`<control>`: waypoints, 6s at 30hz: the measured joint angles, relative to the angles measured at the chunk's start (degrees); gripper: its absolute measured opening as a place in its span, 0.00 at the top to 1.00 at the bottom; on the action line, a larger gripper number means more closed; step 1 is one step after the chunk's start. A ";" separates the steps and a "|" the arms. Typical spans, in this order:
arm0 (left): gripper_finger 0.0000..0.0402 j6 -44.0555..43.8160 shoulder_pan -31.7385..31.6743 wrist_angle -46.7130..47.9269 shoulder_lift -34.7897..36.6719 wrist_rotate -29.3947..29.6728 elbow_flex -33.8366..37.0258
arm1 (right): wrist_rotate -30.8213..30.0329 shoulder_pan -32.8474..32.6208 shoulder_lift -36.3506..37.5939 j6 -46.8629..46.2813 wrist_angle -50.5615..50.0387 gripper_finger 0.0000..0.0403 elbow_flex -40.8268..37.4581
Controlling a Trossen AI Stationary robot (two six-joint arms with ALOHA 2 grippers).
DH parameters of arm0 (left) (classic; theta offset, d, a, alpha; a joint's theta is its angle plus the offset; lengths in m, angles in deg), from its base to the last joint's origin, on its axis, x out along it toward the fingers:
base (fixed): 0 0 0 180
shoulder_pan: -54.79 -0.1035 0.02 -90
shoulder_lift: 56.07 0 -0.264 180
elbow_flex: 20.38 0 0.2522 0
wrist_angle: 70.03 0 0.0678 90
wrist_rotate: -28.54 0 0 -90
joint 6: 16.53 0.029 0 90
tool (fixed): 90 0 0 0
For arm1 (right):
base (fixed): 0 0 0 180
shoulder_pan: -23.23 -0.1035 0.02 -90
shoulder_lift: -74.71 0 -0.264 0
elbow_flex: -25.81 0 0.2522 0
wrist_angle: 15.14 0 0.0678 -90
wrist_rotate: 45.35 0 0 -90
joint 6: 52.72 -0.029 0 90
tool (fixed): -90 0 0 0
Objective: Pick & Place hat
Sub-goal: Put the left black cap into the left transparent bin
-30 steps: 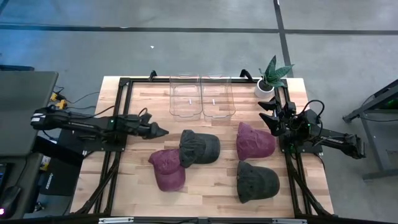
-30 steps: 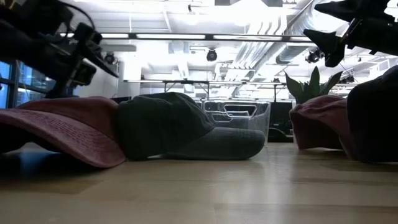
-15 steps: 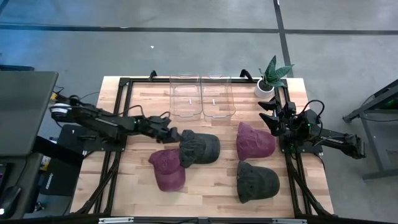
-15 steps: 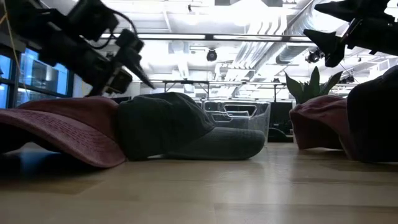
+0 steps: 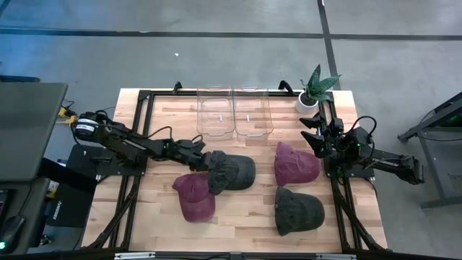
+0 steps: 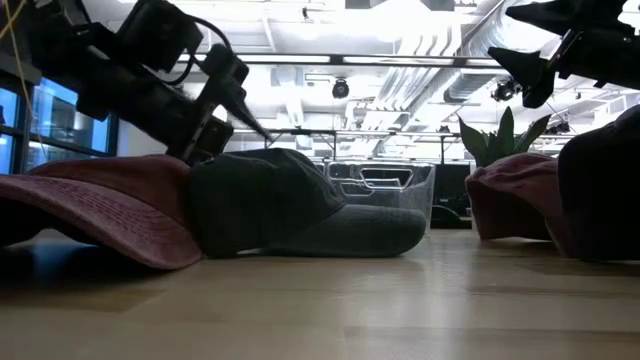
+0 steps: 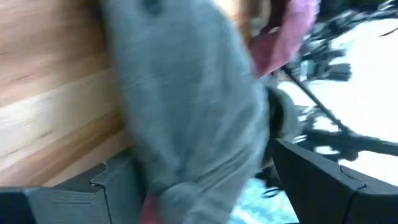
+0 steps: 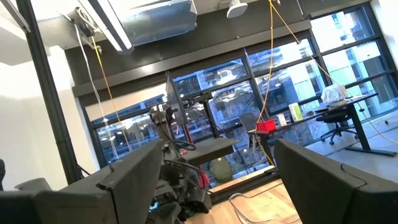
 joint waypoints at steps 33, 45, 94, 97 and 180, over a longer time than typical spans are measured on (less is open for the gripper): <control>0.28 2.50 -0.13 -9.69 -7.28 -4.05 -4.98 | 0.00 0.01 0.02 0.00 -0.05 0.24 0.00; 0.72 3.17 -0.18 -8.35 -7.28 -5.58 -4.96 | 0.00 -0.01 0.02 0.00 -0.07 0.24 -0.02; 1.00 6.08 -9.57 2.29 5.30 -19.99 -14.05 | 0.01 0.00 0.00 0.00 -0.79 0.24 0.00; 1.00 8.54 -10.81 8.20 8.20 -19.38 -15.39 | 0.00 0.01 0.01 0.00 -1.05 0.24 0.00; 1.00 74.89 -18.54 111.98 -2.09 22.53 -73.55 | 0.01 0.00 0.02 0.00 -2.00 0.24 0.00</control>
